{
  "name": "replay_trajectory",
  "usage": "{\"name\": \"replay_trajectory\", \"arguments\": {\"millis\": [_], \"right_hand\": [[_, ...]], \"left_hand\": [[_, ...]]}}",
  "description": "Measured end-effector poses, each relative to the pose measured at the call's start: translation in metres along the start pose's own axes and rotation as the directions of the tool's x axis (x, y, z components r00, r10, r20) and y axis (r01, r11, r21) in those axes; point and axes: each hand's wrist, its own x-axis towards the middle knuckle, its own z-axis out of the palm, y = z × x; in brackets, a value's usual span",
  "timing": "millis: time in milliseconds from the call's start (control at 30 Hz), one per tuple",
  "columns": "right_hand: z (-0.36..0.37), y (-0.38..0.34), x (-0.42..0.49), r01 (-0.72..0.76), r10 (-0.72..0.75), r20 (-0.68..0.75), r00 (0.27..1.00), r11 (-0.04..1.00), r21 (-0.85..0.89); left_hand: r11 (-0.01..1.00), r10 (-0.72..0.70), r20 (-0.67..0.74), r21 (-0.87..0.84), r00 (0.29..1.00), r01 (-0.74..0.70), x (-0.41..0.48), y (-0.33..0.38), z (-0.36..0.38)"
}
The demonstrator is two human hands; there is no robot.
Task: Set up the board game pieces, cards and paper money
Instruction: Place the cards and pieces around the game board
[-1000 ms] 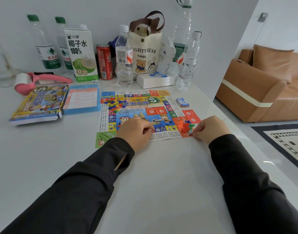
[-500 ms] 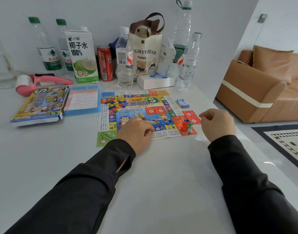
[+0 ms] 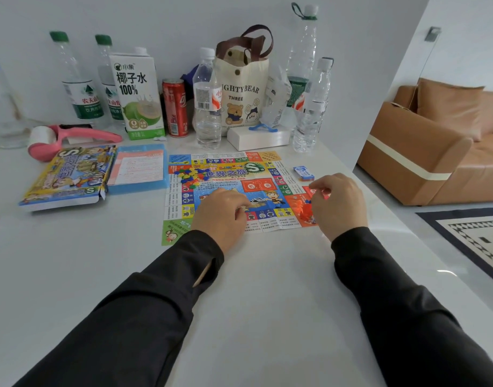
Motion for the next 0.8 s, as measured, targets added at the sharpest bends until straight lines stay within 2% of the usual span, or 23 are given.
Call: {"name": "replay_trajectory", "arguments": {"millis": [167, 267, 367, 433, 600, 700, 800], "right_hand": [[0.008, -0.015, 0.009, 0.102, -0.1, 0.069, 0.993, 0.994, -0.029], [0.01, -0.022, 0.03, 0.111, -0.106, 0.098, 0.99, 0.992, -0.053], [0.007, -0.027, 0.057, 0.085, -0.073, 0.134, 0.988, 0.993, -0.087], [0.01, -0.031, 0.074, 0.069, -0.045, 0.181, 0.982, 0.99, -0.125], [0.022, -0.031, 0.117, 0.031, 0.078, 0.35, 0.933, 0.955, -0.294], [0.028, -0.025, 0.129, 0.063, 0.127, 0.42, 0.899, 0.91, -0.409], [0.035, -0.015, 0.132, 0.081, 0.157, 0.482, 0.862, 0.896, -0.436]], "left_hand": [[0.995, -0.095, -0.038, -0.035, 0.995, 0.094, 0.006, -0.004, 0.002], [0.998, -0.063, -0.074, 0.008, 0.995, 0.064, 0.01, 0.0, 0.003], [0.976, 0.108, -0.079, 0.197, 0.991, -0.091, 0.012, 0.005, 0.005], [0.957, 0.152, -0.081, 0.26, 0.985, -0.127, 0.013, 0.004, 0.007], [0.958, 0.082, -0.029, 0.279, 0.996, -0.07, 0.015, -0.003, 0.004], [0.957, 0.072, -0.015, 0.284, 0.997, -0.065, 0.015, -0.004, 0.005], [0.96, 0.062, -0.001, 0.275, 0.998, -0.059, 0.015, -0.004, 0.006]]}}
